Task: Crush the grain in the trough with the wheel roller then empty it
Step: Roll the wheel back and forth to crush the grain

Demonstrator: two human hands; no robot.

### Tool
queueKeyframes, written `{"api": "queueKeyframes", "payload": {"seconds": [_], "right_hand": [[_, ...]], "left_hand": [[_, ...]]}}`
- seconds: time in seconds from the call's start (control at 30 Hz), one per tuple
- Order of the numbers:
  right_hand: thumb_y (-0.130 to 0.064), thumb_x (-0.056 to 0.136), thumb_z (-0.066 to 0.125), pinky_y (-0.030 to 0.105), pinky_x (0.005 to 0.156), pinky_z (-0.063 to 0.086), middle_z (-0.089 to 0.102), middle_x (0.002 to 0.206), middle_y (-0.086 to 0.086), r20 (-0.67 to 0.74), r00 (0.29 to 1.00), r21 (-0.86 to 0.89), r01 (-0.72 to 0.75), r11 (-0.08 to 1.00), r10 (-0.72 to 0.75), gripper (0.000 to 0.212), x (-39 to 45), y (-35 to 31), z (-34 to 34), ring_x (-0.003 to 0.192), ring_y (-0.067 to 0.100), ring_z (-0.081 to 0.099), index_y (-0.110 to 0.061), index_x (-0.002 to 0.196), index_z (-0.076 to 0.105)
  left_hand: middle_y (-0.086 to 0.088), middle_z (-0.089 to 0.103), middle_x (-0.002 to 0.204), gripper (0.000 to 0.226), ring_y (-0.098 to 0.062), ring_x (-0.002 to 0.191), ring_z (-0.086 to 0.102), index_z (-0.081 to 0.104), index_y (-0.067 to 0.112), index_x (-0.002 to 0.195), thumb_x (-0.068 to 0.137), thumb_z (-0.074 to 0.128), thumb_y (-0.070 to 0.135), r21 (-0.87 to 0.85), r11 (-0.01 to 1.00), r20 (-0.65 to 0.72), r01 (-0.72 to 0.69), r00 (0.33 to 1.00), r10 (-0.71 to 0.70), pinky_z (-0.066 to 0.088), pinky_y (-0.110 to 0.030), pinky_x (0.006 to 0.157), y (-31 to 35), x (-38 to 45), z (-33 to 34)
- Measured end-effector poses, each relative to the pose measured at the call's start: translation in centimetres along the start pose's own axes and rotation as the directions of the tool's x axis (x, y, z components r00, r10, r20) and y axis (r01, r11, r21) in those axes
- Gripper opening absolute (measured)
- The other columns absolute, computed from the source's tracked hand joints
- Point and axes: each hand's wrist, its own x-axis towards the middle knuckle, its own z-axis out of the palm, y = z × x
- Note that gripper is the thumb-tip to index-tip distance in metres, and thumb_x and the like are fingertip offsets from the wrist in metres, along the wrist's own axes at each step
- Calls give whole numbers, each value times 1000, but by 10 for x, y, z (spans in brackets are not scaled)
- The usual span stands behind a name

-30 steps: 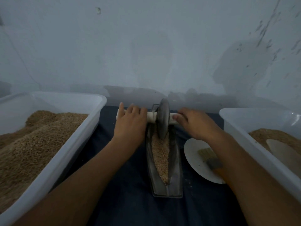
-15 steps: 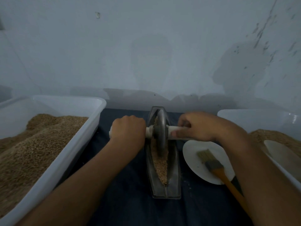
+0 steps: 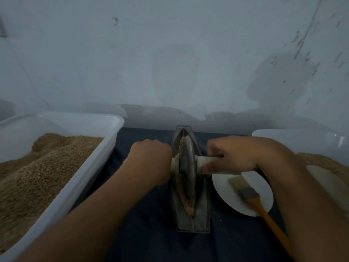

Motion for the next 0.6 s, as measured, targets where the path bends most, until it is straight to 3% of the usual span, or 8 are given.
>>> {"api": "queueKeyframes", "payload": {"seconds": [0.13, 0.23, 0.33, 0.47, 0.6], "right_hand": [[-61, 97, 43, 33, 64, 38, 56, 90, -6, -42, 999, 69, -11, 998, 14, 27, 25, 12, 16, 80, 10, 54, -35, 92, 50], [-57, 101, 35, 32, 62, 36, 57, 89, -5, -177, 984, 116, 0, 993, 20, 31, 40, 21, 28, 79, 10, 53, -31, 93, 52], [-57, 101, 37, 34, 68, 43, 61, 96, -3, -353, 932, 184, -12, 983, 78, 37, 52, 26, 40, 85, 18, 57, -26, 102, 59], [-59, 100, 35, 41, 77, 49, 60, 105, 4, -494, 855, 206, -58, 977, 155, 43, 64, 29, 53, 91, 24, 58, -24, 112, 58], [-56, 101, 34, 43, 75, 50, 61, 103, 5, -546, 825, 142, -81, 987, 146, 42, 67, 29, 57, 90, 27, 59, -22, 113, 56]], "left_hand": [[-3, 59, 98, 25, -21, 83, 53, 46, 19, 91, 85, 68, 29, -180, 983, -74, -20, 997, 7, 44, -35, 70, -10, 21, 12], [-8, 56, 112, 28, -26, 100, 57, 48, 15, 108, 88, 66, 24, -264, 964, -200, -12, 979, -42, 48, -38, 80, -12, 33, 25], [-8, 60, 112, 29, -26, 100, 58, 49, 14, 116, 91, 63, 20, -280, 960, -340, -22, 937, -77, 45, -35, 80, -14, 40, 37], [-3, 66, 98, 16, -23, 89, 58, 57, 17, 107, 92, 62, 20, -203, 978, -493, -53, 868, -55, 33, -33, 97, -16, 45, 43], [-2, 66, 100, 15, -22, 93, 58, 59, 19, 107, 93, 61, 25, -161, 986, -513, -49, 858, -41, 33, -30, 82, -13, 44, 42]]}}
